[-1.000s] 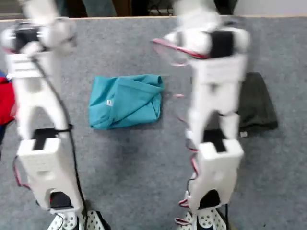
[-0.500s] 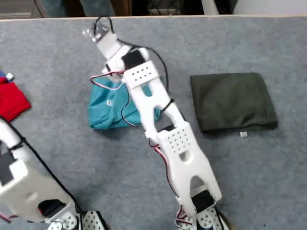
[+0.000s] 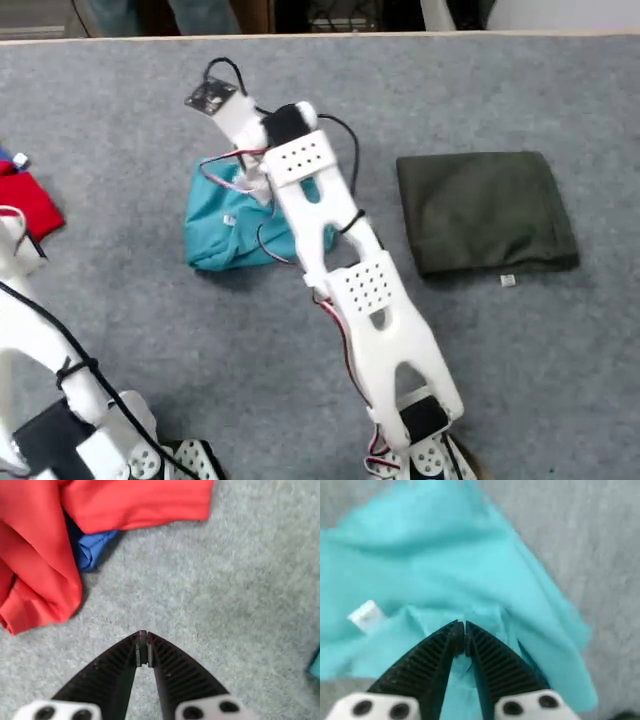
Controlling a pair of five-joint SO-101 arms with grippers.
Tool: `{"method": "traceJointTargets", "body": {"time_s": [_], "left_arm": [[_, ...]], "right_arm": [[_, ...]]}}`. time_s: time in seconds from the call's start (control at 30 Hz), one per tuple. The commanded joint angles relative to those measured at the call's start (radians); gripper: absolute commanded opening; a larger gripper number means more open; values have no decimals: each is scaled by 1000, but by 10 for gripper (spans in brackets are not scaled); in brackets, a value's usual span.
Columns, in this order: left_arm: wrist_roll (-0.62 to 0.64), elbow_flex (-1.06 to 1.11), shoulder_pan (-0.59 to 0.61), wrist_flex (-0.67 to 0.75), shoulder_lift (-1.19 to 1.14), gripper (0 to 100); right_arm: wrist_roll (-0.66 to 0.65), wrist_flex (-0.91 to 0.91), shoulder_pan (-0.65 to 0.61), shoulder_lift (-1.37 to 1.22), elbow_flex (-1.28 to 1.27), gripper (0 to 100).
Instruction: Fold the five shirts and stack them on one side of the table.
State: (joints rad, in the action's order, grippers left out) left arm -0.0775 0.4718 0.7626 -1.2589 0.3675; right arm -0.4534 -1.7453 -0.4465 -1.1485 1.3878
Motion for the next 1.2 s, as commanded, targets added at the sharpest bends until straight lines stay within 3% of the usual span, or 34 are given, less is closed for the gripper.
{"method": "traceJointTargets", "body": {"time_s": [0.0,0.17,0.33,0.43,0.57,0.77,0.9,1.0,1.17], "left_arm": [[-8,13,2,21,41,29],[-9,13,4,21,41,29],[-9,16,4,34,41,29],[-9,38,5,63,41,29],[-9,45,-1,58,41,29],[-9,42,7,55,43,29],[-9,50,7,26,43,29],[-9,59,7,28,43,29],[-9,62,18,28,43,29]], "right_arm": [[-8,-26,72,113,-79,13],[-18,-23,146,384,-522,13],[-121,-21,252,702,-967,13],[-192,-21,299,872,-1098,13],[-166,23,232,970,-1030,14],[-94,92,37,820,-915,15],[-17,100,12,670,-845,28],[80,75,12,573,-757,103],[81,38,8,441,-642,145]]}}
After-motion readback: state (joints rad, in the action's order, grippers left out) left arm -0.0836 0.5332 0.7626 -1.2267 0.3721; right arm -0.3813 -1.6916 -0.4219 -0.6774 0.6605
